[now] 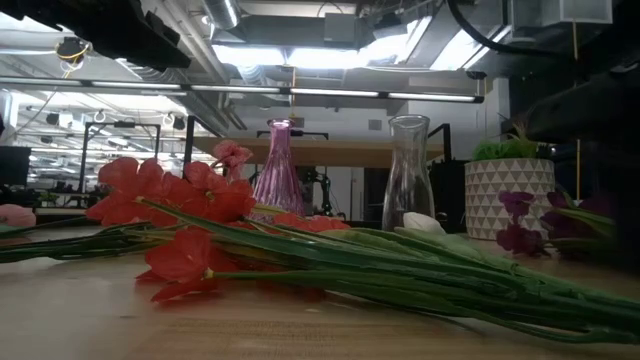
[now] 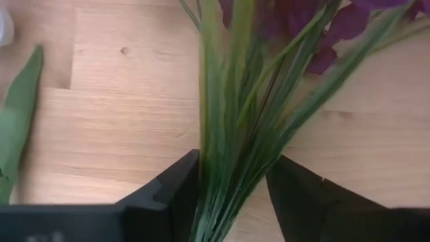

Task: Pick and place flowers into a vace then onto a shelf
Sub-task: Put the purple flowers into the transparent vase

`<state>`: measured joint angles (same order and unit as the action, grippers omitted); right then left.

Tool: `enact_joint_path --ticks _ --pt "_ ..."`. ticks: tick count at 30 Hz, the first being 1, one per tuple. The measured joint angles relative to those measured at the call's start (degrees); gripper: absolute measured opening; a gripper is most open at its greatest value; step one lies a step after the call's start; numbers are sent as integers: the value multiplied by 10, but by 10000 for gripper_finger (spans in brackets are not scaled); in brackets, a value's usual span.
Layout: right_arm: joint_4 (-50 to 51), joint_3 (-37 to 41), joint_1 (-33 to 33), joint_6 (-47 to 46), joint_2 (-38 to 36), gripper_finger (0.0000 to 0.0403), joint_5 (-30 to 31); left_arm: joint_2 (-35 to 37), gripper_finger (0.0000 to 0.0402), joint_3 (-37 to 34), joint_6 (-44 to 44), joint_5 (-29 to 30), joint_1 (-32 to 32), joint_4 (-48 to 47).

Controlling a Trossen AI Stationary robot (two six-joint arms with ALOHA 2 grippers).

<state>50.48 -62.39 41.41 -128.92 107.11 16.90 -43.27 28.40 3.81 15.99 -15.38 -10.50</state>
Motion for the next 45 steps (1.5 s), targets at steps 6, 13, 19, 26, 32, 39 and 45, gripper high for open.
enact_joint_path --ticks 6,13,19,26,32,39,45 --pt "2 0 0 4 0 112 -3 0 3 0 0 0 0 0" --pt "-1 0 0 4 -6 43 -15 0 3 0 0 0 0 0" --pt "19 0 1 5 -36 9 -16 0 3 0 0 0 0 0" --pt "53 0 1 50 -96 21 -13 0 3 0 -1 0 0 0" --pt "94 0 2 96 -162 8 15 0 3 0 -1 0 0 0" --pt "130 0 3 146 -226 14 42 0 3 0 -1 0 0 0" --pt "133 0 3 213 -268 9 63 0 3 0 -1 0 0 0"
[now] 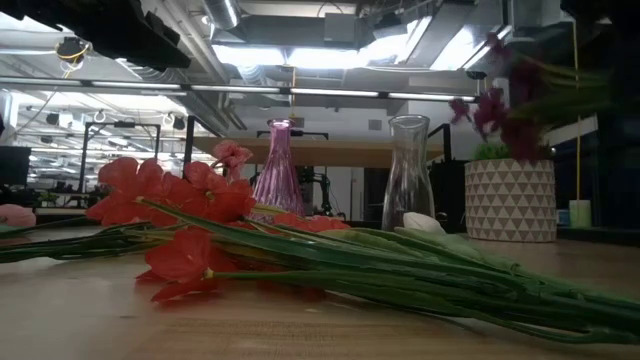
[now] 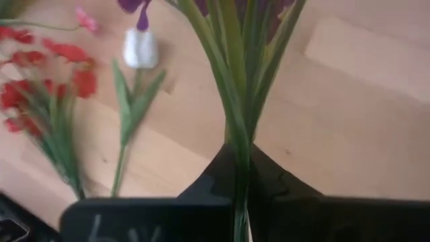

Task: Pick and place flowers into a vace then onto a shelf
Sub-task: Put the purple flowers into the transparent vase

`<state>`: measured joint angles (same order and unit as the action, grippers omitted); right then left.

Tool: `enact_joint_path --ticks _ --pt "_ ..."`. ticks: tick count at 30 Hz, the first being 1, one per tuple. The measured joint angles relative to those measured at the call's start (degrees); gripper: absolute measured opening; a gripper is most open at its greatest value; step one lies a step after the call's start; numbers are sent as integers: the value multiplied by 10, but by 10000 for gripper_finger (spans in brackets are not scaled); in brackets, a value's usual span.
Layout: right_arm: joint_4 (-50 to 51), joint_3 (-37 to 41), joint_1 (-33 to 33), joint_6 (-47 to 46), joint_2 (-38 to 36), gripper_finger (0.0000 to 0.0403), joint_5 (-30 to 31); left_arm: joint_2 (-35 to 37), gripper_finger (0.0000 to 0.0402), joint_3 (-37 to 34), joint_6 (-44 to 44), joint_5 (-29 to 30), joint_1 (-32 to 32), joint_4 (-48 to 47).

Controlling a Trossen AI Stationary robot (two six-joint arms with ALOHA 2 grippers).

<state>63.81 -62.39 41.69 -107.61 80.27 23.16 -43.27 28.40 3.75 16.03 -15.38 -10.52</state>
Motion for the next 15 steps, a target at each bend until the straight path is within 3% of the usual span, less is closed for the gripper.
enact_joint_path --ticks 15 --pt "27 0 30 140 -80 9 125 0 3 0 0 0 0 0"
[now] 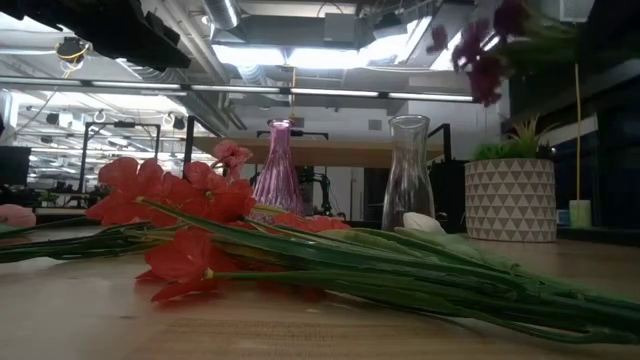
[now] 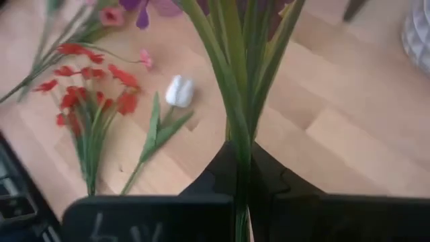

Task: Pick and place flowers into a vace then onto a shelf
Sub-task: Put the purple flowers into the transparent vase

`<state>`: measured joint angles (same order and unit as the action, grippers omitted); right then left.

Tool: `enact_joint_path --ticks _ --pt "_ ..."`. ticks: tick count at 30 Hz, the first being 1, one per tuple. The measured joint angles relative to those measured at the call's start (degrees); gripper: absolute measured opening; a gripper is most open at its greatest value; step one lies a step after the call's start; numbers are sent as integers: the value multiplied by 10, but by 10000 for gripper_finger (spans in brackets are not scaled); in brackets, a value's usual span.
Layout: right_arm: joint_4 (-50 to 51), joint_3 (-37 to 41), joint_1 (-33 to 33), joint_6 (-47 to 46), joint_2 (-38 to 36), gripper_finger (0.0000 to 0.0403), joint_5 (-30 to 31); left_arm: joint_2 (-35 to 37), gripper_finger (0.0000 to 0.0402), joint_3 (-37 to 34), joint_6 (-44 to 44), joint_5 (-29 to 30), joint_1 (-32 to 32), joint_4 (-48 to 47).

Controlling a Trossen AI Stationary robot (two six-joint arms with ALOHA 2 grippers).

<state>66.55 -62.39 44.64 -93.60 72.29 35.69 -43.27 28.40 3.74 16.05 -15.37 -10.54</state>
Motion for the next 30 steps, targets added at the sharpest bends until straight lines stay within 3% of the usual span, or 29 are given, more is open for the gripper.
enact_joint_path --ticks 15,20,30 --pt "-34 0 10 232 -35 8 55 0 3 0 -11 39 0 1" --pt "-56 2 10 294 -55 8 101 0 3 0 -12 40 0 5" --pt "-305 150 10 492 -138 8 154 0 3 0 -15 40 0 6"
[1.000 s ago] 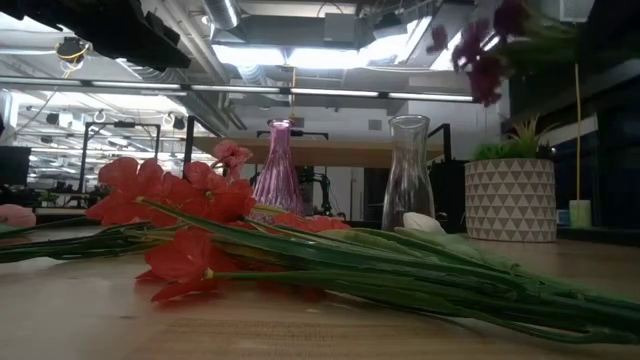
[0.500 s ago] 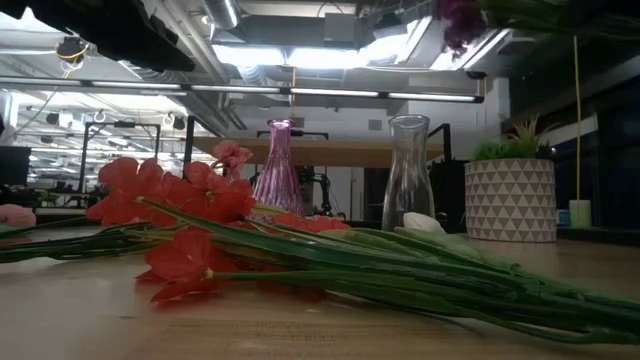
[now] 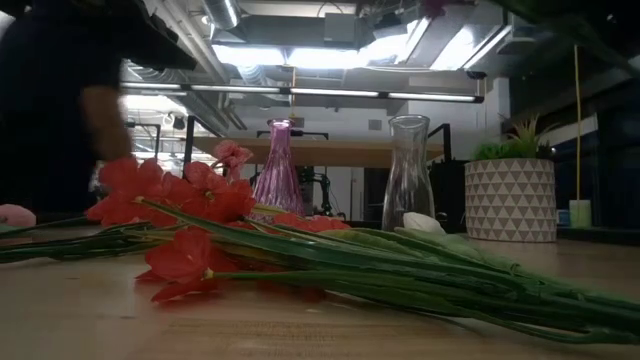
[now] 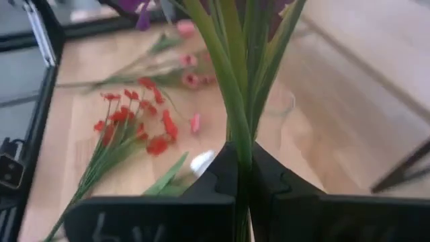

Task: Pick and place flowers into a vace then onto a shelf
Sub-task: Put the purple flowers into the transparent vase

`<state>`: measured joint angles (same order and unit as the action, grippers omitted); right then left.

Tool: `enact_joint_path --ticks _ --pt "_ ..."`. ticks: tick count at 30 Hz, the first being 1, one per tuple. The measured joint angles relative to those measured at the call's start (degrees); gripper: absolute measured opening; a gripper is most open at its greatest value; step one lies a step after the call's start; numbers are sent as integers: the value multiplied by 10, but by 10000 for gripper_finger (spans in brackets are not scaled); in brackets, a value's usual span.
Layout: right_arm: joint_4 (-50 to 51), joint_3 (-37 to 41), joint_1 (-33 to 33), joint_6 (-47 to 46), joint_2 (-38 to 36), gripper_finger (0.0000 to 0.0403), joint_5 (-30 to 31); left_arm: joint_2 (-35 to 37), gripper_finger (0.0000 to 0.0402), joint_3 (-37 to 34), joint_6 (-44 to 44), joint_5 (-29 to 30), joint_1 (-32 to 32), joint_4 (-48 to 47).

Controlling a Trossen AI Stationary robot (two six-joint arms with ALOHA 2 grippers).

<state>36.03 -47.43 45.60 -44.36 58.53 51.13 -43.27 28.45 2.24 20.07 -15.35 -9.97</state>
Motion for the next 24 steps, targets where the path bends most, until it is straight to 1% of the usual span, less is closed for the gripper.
enact_joint_path --ticks 4,8,12,15,19,22,24 --pt "-125 56 -4 114 -48 8 1 0 3 0 0 3 0 12" --pt "-247 113 -15 225 -84 8 -26 0 3 0 0 5 0 40" --pt "-344 169 -32 314 -107 8 -35 0 3 0 2 25 10 85" --pt "-407 203 -48 363 -124 8 -70 0 3 0 5 23 25 99" --pt "-458 230 -70 403 -146 8 -116 0 3 0 21 -7 44 103" --pt "-461 237 -82 414 -163 8 -122 0 3 -1 38 -22 58 124" --pt "-460 238 -88 426 -174 8 -123 1 3 -16 54 -30 69 163"
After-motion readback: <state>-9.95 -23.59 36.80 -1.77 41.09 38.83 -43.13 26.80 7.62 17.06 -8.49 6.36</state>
